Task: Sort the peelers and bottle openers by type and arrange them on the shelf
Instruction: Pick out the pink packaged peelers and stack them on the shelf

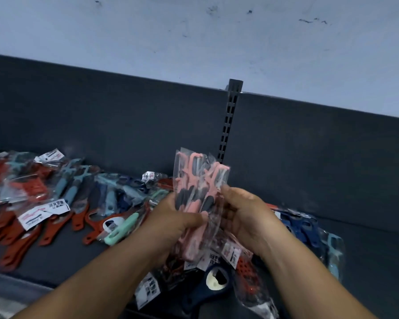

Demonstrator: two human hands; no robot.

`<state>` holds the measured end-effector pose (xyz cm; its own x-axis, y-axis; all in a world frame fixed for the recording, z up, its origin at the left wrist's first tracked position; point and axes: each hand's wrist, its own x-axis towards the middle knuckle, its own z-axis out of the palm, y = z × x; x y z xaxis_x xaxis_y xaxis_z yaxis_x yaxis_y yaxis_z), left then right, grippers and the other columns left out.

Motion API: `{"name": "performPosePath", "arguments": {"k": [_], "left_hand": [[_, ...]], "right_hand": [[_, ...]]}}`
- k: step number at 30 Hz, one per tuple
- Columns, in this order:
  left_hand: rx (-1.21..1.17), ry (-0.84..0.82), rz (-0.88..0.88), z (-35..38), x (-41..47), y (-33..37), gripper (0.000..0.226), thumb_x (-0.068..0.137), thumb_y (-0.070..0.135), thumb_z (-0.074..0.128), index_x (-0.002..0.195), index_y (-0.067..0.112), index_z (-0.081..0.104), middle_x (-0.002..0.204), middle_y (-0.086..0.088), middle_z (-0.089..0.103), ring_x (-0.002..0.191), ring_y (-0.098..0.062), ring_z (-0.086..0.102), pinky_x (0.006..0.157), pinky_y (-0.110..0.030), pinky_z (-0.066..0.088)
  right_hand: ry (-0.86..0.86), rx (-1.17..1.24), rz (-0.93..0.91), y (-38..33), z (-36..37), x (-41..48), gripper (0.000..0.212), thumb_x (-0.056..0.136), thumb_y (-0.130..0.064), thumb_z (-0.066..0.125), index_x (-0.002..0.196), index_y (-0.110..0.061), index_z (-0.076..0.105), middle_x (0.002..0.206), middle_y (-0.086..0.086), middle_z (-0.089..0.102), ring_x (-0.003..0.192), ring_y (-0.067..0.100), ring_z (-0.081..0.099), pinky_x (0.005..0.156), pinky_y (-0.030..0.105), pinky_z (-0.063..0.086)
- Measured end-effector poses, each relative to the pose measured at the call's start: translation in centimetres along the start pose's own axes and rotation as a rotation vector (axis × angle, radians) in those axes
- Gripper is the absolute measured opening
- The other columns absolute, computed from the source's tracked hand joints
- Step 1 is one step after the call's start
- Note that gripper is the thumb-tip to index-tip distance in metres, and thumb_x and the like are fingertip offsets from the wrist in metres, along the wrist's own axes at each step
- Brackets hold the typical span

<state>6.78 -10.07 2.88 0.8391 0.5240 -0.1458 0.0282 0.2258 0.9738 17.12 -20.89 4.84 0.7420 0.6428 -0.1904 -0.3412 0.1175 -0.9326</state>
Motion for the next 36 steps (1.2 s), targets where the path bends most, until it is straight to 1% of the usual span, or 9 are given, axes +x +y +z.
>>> {"name": "performPosePath", "arguments": {"k": [2, 5, 9, 15, 18, 21, 26, 32, 36], "left_hand": [[-0.016, 0.044, 0.000, -0.2, 0.0, -0.1, 0.039, 0.077, -0.007, 0.070, 0.108, 0.014, 0.059, 0.092, -0.008, 0.075, 0.088, -0.028, 0.071, 0.083, -0.047, 0.056], [-0.044, 0.090, 0.013, -0.4, -0.4, -0.2, 0.040, 0.077, -0.008, 0.070, 0.110, 0.013, 0.058, 0.093, -0.009, 0.074, 0.083, -0.026, 0.071, 0.071, -0.037, 0.057], [-0.074, 0.146, 0.054, -0.7, -1.0, -0.4, 0.039, 0.078, -0.007, 0.069, 0.111, 0.011, 0.058, 0.089, -0.008, 0.074, 0.075, -0.021, 0.071, 0.062, -0.030, 0.055], [-0.117, 0.182, 0.101, -0.2, -2.6, -0.9, 0.035, 0.079, -0.009, 0.066, 0.111, 0.004, 0.058, 0.090, -0.013, 0.073, 0.074, -0.024, 0.070, 0.062, -0.032, 0.055], [-0.152, 0.187, 0.126, 0.5, -3.4, -1.3, 0.034, 0.080, -0.010, 0.064, 0.110, 0.004, 0.058, 0.085, -0.012, 0.072, 0.069, -0.022, 0.070, 0.058, -0.031, 0.055], [-0.181, 0.192, 0.143, 1.7, -4.0, -1.8, 0.028, 0.081, -0.012, 0.062, 0.103, 0.006, 0.059, 0.073, -0.008, 0.072, 0.058, -0.017, 0.069, 0.049, -0.026, 0.053], [-0.111, 0.170, 0.174, 4.9, -4.2, -2.1, 0.037, 0.078, -0.009, 0.067, 0.109, 0.010, 0.062, 0.091, -0.015, 0.074, 0.082, -0.033, 0.071, 0.073, -0.047, 0.057], [-0.084, 0.022, 0.190, 8.2, -4.7, -1.6, 0.037, 0.075, -0.003, 0.071, 0.107, 0.014, 0.063, 0.093, -0.011, 0.074, 0.085, -0.032, 0.071, 0.075, -0.047, 0.057], [-0.096, -0.051, 0.155, 10.3, -4.7, -2.5, 0.039, 0.078, -0.010, 0.064, 0.109, 0.013, 0.062, 0.092, -0.012, 0.074, 0.079, -0.027, 0.070, 0.065, -0.036, 0.055]], "right_hand": [[0.080, -0.367, -0.118, 0.2, -1.5, -0.1, 0.013, 0.096, -0.019, 0.056, 0.088, -0.015, 0.065, 0.079, 0.003, 0.069, 0.066, 0.015, 0.065, 0.056, 0.025, 0.052], [0.082, -1.244, -0.299, 1.1, -4.1, 0.0, 0.007, 0.091, -0.023, 0.060, 0.085, -0.026, 0.058, 0.087, -0.008, 0.064, 0.080, 0.013, 0.061, 0.066, 0.024, 0.045], [-0.016, -1.587, -0.295, 2.7, -5.0, 0.1, 0.014, 0.088, -0.029, 0.056, 0.099, -0.021, 0.057, 0.098, 0.002, 0.061, 0.085, 0.019, 0.053, 0.068, 0.027, 0.037], [-0.011, -1.350, -0.234, 2.2, -5.5, -0.2, 0.031, 0.088, -0.023, 0.060, 0.119, -0.024, 0.057, 0.108, -0.003, 0.062, 0.090, 0.014, 0.059, 0.070, 0.025, 0.045], [0.027, -1.003, -0.246, 1.7, -6.1, -1.0, 0.013, 0.091, -0.022, 0.060, 0.104, -0.024, 0.058, 0.093, -0.003, 0.061, 0.074, 0.010, 0.057, 0.061, 0.025, 0.044], [0.021, -0.582, -0.181, 0.8, -6.2, -2.8, 0.022, 0.087, -0.008, 0.063, 0.106, -0.019, 0.057, 0.102, 0.002, 0.063, 0.086, 0.016, 0.062, 0.069, 0.030, 0.051], [-0.160, -0.071, -0.088, 0.3, -4.2, -6.7, 0.017, 0.089, 0.004, 0.058, 0.101, -0.009, 0.058, 0.086, 0.007, 0.067, 0.061, 0.011, 0.068, 0.051, 0.023, 0.053], [0.059, 0.086, -0.093, 1.3, -4.0, -7.5, 0.003, 0.092, -0.009, 0.059, 0.093, -0.009, 0.056, 0.089, 0.021, 0.069, 0.075, 0.031, 0.066, 0.078, 0.054, 0.057], [0.123, 0.065, -0.144, 0.9, -5.7, -8.4, 0.017, 0.097, -0.013, 0.050, 0.113, -0.012, 0.056, 0.099, 0.019, 0.072, 0.089, 0.035, 0.070, 0.084, 0.055, 0.055]]}}
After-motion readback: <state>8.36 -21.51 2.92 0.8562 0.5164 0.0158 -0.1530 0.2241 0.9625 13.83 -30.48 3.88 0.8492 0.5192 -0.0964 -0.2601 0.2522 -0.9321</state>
